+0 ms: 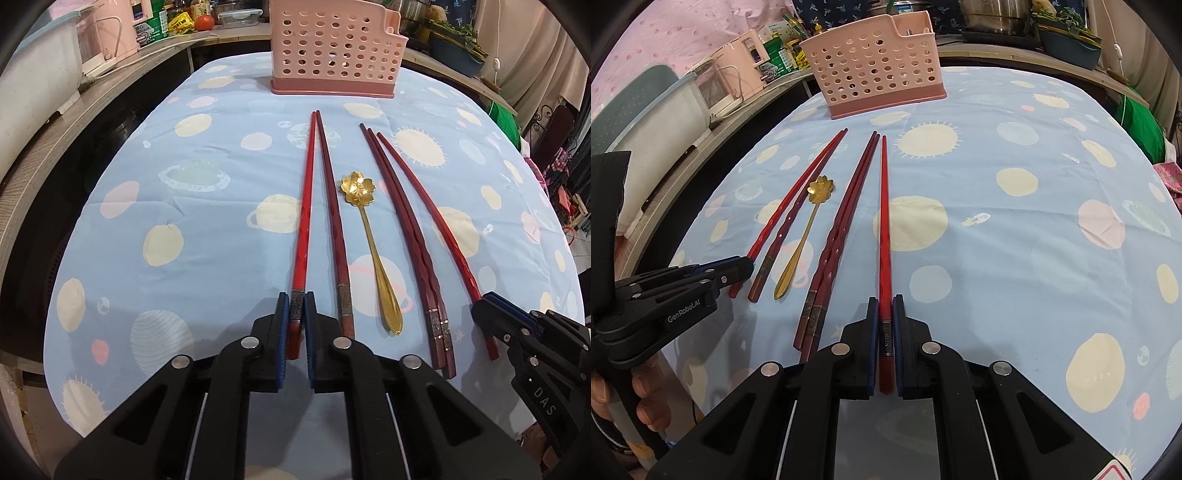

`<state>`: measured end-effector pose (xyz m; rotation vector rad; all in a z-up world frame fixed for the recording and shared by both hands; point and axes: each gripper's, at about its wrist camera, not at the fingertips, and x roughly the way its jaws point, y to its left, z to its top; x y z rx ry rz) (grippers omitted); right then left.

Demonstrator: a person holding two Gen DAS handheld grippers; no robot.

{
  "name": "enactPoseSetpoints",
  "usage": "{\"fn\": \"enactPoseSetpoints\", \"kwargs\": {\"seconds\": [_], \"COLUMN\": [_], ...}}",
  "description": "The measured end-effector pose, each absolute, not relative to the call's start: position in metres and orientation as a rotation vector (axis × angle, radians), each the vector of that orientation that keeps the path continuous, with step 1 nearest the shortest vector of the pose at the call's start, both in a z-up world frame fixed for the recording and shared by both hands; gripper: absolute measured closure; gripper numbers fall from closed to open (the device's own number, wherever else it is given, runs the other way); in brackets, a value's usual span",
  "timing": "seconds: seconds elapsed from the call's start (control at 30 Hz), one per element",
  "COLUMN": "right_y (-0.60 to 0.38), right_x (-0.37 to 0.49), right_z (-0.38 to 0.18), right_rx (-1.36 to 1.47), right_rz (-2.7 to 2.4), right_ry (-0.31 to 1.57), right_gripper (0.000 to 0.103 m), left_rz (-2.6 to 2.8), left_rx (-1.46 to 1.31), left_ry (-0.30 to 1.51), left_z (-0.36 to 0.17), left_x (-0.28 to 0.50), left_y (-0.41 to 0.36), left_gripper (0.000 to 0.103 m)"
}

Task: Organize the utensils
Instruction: 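Grasp a dark red chopstick with the left tool while the right tool grasps another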

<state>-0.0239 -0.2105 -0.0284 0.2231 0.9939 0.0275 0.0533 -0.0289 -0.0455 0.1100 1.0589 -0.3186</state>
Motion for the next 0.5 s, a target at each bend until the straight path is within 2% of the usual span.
{"fn": "enactPoseSetpoints", "kwargs": {"seconds": [0.3,0.5], "right_y": [-0.212,-0.217], "right_x": [-0.027,-0.027], "right_z": [-0.022,0.003], "right_rx": [0.227,0.238], "right_rz": [0.026,0.022], "right_ry": [0.985,0.929], "right_gripper": [0.096,0.096], "left_rz": [-0.331,-0.333], "left_rx": [0.081,0.063], "left_ry": [1.070,1.049], "left_z": [-0.040,-0.025], "left_x": [0.052,0.053], "left_y": [-0.027,-0.023], "left_gripper": [0.096,0.096]}}
